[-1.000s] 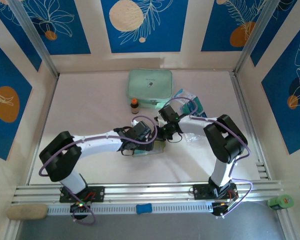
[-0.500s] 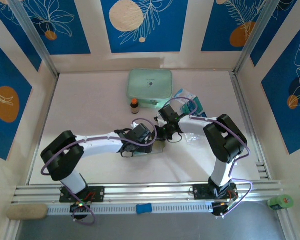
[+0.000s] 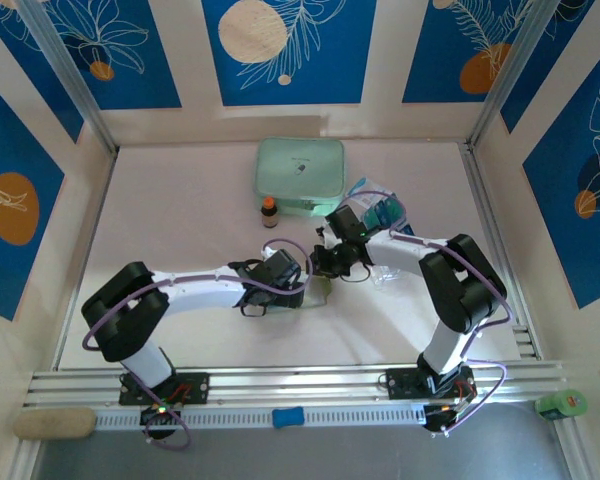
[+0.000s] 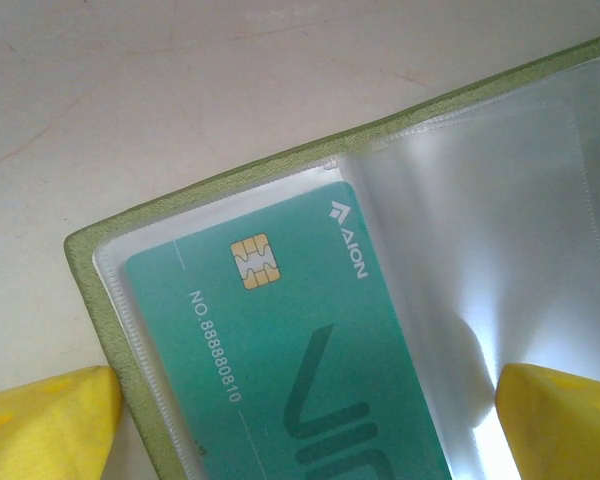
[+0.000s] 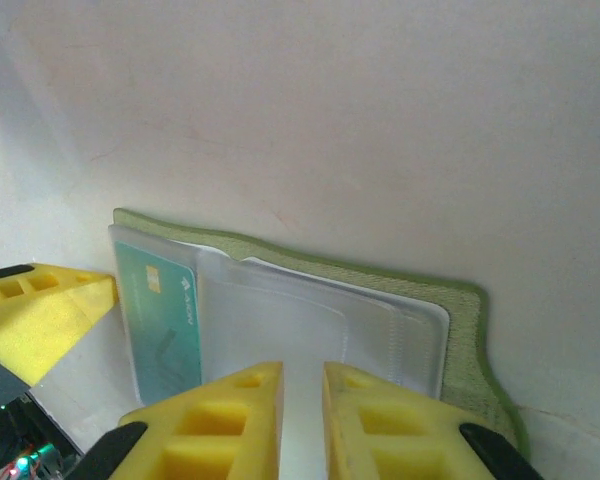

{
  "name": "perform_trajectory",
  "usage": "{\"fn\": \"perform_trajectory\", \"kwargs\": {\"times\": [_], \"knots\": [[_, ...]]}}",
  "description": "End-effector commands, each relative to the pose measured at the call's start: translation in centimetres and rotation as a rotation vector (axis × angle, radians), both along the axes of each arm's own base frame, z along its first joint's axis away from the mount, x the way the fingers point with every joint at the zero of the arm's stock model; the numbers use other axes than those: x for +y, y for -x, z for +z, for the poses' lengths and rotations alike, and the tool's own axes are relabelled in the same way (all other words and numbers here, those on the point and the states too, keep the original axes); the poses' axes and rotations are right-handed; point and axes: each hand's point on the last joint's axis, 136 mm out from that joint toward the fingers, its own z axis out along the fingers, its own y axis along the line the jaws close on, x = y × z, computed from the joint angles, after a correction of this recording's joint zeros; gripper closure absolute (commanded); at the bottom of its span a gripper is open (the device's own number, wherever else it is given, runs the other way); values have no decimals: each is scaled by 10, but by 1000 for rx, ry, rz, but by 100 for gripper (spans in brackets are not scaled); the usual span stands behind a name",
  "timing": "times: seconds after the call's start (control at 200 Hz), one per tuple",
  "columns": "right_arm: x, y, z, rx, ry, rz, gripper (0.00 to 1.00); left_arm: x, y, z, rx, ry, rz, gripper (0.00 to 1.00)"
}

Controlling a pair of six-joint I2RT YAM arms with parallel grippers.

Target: Put the credit cards into the card holder

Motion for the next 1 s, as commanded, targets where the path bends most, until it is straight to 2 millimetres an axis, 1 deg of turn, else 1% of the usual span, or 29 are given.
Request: {"fn": "perform_trajectory", "kwargs": {"times": [0.0,0.145,0.275,0.525,0.855,0.995], "knots": [[1,8,-4,39,-19,-5,78,4,4,-2,-7,-18,5,5],[3,10,-12,64,-29,-7,75,4,3,0,-11,-17,4,4],[7,13,-18,89,-40,-1,74,5,3,0,-11,-18,3,5],[13,18,-19,112,-64,14,74,4,3,1,-12,-18,3,5],[23,18,2,123,-168,17,75,4,2,5,-24,-12,2,5],[20,16,7,111,-170,5,75,5,2,5,-26,-13,3,5]]}}
